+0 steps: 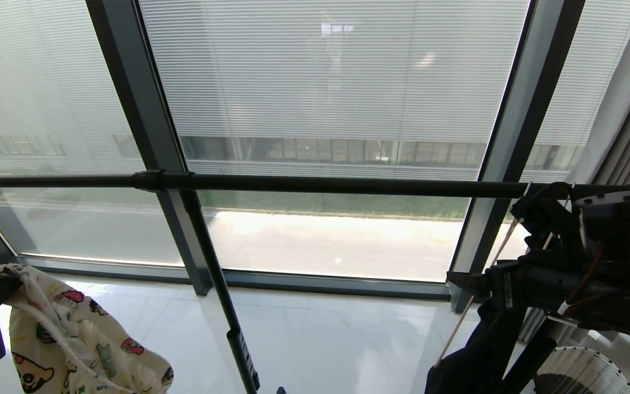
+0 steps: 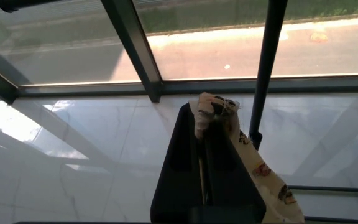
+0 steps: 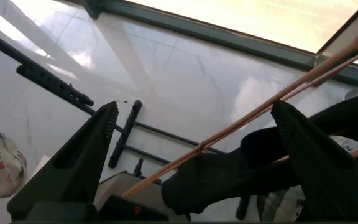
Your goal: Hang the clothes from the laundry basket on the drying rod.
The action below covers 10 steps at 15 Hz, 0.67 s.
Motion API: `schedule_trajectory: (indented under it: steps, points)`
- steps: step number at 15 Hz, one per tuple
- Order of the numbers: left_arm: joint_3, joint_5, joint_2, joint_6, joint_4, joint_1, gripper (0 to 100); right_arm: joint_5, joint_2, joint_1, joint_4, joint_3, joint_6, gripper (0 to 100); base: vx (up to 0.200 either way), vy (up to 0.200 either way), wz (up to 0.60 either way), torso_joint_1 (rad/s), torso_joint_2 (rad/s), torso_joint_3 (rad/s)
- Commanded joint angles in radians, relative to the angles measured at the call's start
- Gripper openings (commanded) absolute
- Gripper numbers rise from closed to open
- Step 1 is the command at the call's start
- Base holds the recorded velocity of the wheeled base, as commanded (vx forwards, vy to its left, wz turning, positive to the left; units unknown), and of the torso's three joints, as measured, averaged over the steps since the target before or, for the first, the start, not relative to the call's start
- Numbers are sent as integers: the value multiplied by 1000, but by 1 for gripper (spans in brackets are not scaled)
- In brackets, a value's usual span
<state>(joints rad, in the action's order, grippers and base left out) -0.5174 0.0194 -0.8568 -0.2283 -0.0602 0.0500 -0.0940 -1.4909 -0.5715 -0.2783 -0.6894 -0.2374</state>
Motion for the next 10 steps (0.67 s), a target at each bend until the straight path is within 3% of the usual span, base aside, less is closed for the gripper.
schedule_trajectory:
  steps: [1, 5, 10]
  points:
    - [10, 1, -1, 0, 0, 1, 0, -18, -71, -13, 1, 2, -17, 100, 0, 0, 0, 0, 0, 0]
    - [14, 1, 1, 1, -1, 1, 0, -85, -88, -11, 2, 2, -59, 100, 0, 0, 0, 0, 0, 0]
    - [17, 1, 1, 1, 0, 1, 0, -116, -66, -4, 7, 7, -59, 100, 0, 0, 0, 0, 0, 0]
